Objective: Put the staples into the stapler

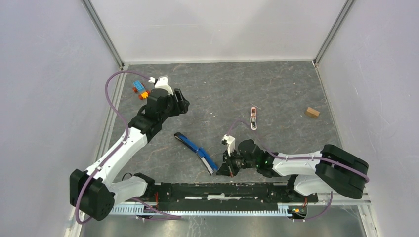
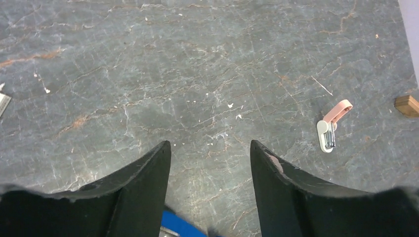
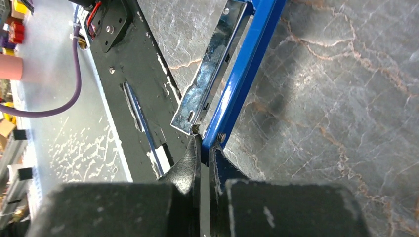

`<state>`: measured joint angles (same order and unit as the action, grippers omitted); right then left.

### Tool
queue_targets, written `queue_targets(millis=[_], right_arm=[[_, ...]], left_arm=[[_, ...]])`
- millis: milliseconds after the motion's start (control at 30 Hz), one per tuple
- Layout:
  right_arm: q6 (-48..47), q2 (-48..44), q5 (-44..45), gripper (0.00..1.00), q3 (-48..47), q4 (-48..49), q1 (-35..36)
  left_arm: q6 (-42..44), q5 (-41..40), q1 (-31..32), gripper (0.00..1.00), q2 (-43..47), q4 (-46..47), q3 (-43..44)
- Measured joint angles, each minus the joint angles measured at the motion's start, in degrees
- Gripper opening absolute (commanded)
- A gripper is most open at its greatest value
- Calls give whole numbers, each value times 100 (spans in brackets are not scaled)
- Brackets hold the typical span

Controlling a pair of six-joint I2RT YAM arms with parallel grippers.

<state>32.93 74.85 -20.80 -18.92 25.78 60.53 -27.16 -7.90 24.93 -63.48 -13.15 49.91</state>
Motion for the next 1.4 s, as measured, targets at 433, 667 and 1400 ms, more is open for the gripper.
queue_targets(millis=[433,667,1400], right_arm=[[1403,304,-7,0,85,715,-63],[2057,291,46,0,149,1126,-308],[1698,-428,1659,0,-369,529,-627]], left_arm=[[26,83,-96,91,-142,-1222,1180],[9,398,-107,86,605,-2459,1056],[-1663,2883,385,99,1779,-348,-1980]])
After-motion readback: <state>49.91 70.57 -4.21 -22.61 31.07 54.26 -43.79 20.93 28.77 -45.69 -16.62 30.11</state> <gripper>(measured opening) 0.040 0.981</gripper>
